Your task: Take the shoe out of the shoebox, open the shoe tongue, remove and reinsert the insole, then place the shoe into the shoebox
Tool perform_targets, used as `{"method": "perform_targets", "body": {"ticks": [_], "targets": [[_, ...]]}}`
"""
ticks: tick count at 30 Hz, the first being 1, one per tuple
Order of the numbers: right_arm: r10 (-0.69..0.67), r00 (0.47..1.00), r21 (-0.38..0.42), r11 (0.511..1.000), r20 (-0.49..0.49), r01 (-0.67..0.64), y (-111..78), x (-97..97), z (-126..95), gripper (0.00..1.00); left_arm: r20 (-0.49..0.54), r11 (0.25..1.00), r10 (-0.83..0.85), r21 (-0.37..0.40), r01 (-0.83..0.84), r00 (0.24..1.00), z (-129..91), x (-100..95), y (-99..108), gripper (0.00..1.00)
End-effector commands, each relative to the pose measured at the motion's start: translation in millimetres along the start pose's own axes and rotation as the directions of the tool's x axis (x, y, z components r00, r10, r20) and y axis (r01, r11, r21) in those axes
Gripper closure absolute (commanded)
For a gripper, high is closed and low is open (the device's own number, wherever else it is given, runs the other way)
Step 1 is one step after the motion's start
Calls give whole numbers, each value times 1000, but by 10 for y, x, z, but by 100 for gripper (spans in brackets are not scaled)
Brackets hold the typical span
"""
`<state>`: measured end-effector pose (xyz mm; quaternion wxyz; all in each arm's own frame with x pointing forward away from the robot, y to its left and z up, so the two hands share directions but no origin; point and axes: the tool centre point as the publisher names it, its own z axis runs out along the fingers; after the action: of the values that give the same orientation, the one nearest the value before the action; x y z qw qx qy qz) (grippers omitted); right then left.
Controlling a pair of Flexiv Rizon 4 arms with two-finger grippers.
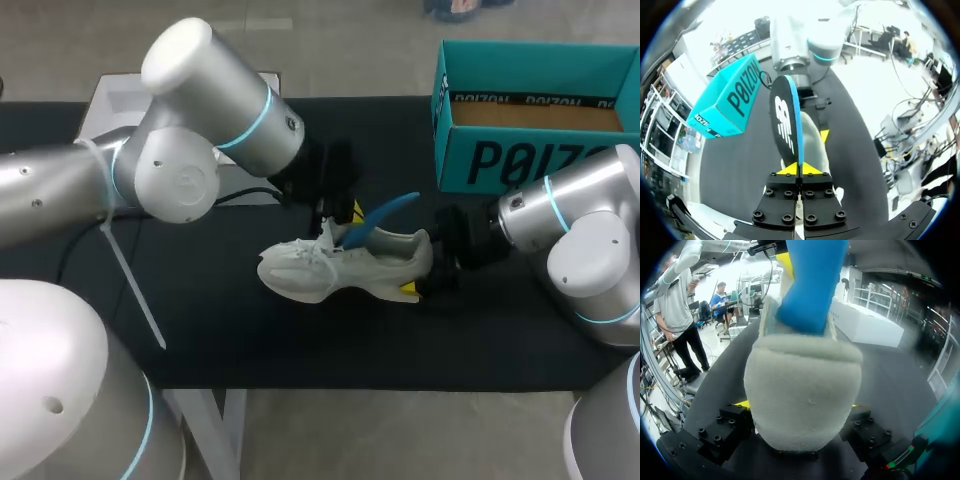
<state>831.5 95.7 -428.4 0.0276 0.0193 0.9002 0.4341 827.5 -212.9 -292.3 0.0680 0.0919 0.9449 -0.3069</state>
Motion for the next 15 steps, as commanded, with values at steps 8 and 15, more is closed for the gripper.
{"method": "perform_targets", "body": {"ticks": [8, 15], "targets": [[0, 1000, 4, 1000, 1, 0, -8, 12, 40, 100, -59, 956, 41, 293, -22, 997, -389, -37, -359, 100], [0, 1000, 4, 1000, 1, 0, -8, 12, 40, 100, -134, 906, 165, 412, -96, 977, -687, -33, -624, 100]]}}
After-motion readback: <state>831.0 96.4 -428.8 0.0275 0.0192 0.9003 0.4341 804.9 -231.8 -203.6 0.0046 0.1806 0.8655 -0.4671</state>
